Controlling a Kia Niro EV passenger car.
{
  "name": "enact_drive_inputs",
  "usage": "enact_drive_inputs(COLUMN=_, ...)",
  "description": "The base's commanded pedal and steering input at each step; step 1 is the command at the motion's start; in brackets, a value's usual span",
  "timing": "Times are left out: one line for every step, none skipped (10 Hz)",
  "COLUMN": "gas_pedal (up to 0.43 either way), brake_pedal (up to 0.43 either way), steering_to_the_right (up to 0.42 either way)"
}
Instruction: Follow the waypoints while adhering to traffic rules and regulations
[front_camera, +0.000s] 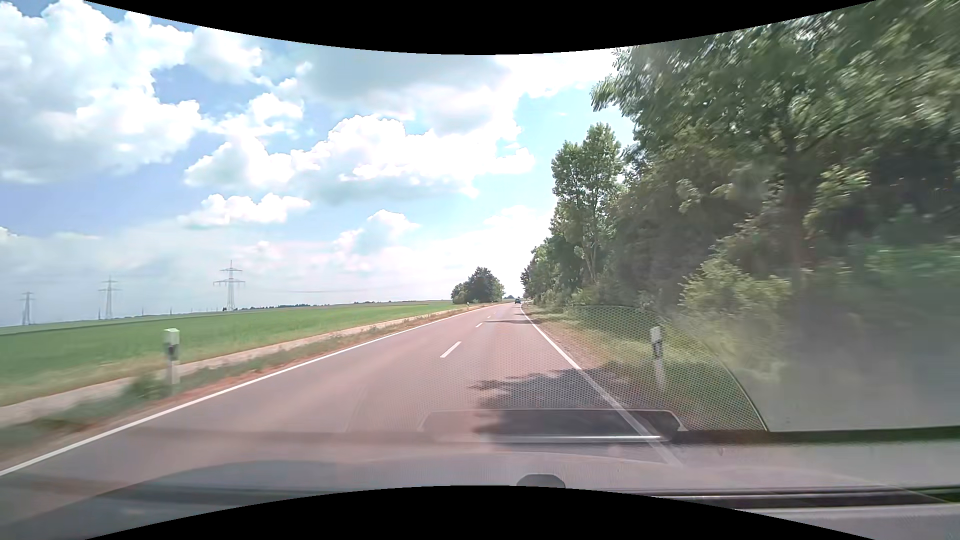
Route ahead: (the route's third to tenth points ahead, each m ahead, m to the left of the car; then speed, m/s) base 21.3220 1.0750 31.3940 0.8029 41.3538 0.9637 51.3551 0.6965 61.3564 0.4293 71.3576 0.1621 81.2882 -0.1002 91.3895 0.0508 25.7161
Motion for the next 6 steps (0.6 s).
enact_drive_inputs(gas_pedal=0.240, brake_pedal=0.000, steering_to_the_right=0.001)
enact_drive_inputs(gas_pedal=0.240, brake_pedal=0.000, steering_to_the_right=0.001)
enact_drive_inputs(gas_pedal=0.240, brake_pedal=0.000, steering_to_the_right=0.001)
enact_drive_inputs(gas_pedal=0.240, brake_pedal=0.000, steering_to_the_right=0.002)
enact_drive_inputs(gas_pedal=0.240, brake_pedal=0.000, steering_to_the_right=0.002)
enact_drive_inputs(gas_pedal=0.240, brake_pedal=0.000, steering_to_the_right=0.002)
